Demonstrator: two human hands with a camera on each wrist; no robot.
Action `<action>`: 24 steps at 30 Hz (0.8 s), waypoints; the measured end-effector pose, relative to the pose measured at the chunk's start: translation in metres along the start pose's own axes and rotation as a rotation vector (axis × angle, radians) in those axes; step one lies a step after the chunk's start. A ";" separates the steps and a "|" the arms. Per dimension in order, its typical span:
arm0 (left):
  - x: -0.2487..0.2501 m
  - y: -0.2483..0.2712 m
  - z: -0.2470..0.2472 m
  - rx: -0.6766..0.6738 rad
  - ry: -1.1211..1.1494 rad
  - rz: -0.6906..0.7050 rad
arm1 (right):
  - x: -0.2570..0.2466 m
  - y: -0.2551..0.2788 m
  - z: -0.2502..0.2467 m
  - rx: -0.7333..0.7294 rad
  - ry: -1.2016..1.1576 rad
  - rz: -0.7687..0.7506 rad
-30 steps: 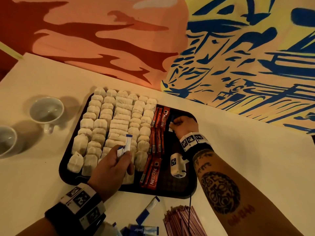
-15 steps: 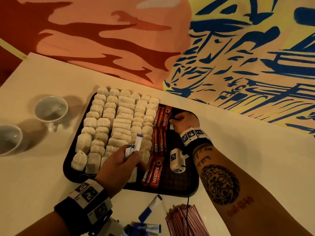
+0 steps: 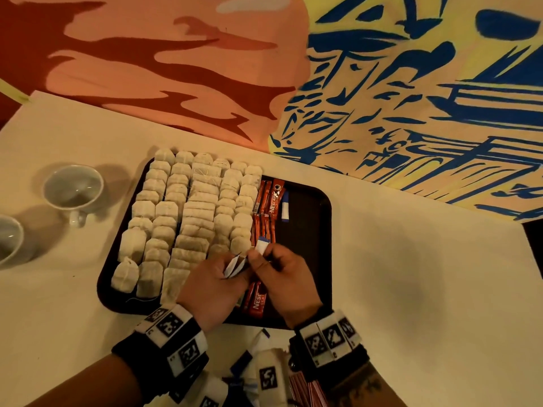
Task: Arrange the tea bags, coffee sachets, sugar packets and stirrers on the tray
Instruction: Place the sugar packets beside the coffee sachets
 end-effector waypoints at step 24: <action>-0.029 0.003 -0.017 0.065 0.102 -0.104 | 0.056 -0.122 -0.042 0.260 0.518 0.237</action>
Point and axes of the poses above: each hand's wrist, its own y-axis away from the middle knuckle, its own z-axis out of the palm, x = y × z, the point moved 1 cm from there along -y, towards the middle knuckle, and after that the axes turned 7 degrees about x, right-handed, at the moved point
